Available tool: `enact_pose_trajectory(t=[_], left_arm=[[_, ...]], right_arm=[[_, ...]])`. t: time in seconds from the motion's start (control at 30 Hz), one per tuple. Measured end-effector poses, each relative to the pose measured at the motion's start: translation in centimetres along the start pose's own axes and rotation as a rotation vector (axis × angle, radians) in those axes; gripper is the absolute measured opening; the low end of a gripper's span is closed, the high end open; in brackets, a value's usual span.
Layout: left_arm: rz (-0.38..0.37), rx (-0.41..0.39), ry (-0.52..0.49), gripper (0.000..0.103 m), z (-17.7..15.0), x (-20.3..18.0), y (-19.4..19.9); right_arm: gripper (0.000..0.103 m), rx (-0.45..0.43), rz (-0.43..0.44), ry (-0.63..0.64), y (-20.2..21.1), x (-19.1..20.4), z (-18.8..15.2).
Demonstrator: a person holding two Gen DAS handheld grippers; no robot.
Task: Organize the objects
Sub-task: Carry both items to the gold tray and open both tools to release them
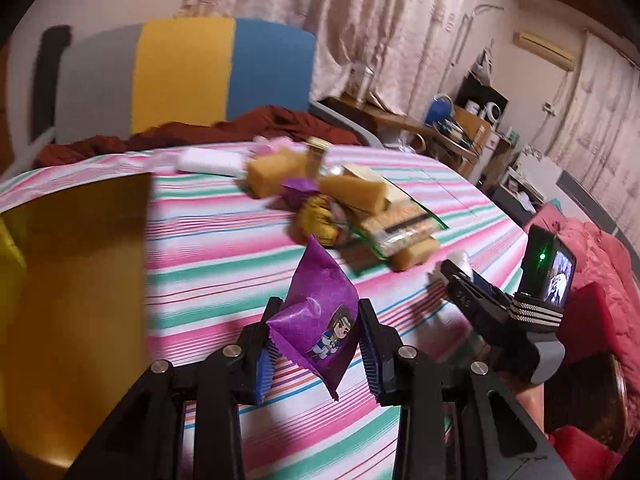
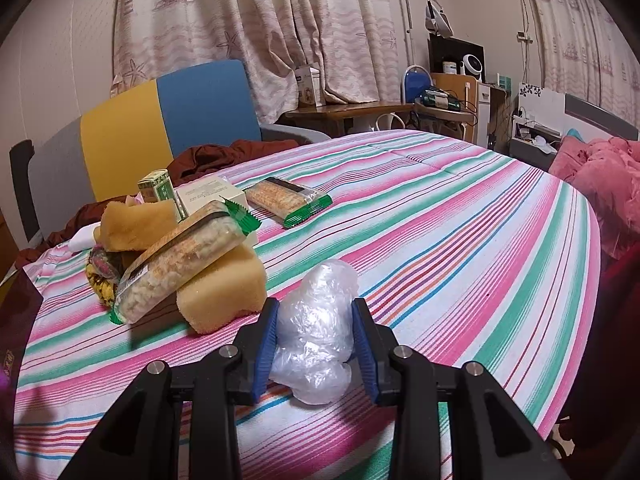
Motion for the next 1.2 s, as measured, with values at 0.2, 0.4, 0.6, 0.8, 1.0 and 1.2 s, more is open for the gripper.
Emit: enact_pose_trajectory(t=[0.2,0.4,0.6,0.8,1.0,1.2], left_arm=[[0.065,-0.039,0.102,0.037,-0.8,5.1,4.4],[0.152,-0.070,0.171,0.037,-2.0,10.0,8.5],[0.264,-0.071,0.236,0.037,-3.6,15.1,11.2],[0.360,-0.067,0.302,0.037,-5.2,18.9,13.2],[0.416,-0.071,0.345,0.037,-6.4,21.8,15.0],[0.437,-0.080,0.397,0.038,-7.4,23.7,16.4]], right_arm=[[0.035,0.003,-0.014,0.032,0.3,0.2,0.0],[0.034,0.011,0.024,-0.003,3.1,0.5,0.1],[0.034,-0.032,0.186,0.013,9.4,4.5,0.8],[0.034,-0.077,0.382,0.091,15.7,10.7,1.3],[0.034,-0.059,0.561,0.190,20.4,17.0,-0.1],[0.034,0.023,0.700,0.290,22.7,22.3,-3.6]])
Point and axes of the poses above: each gripper's, at about its wrist camera, not at the fingertips, and y roughly against the way its jaws point, x to its left, z to its top, the point moved 9 cm from there along -y, roughly the way its jaws point, and after that the axes turned 11 degrees about -z, right-handed, at the moved point
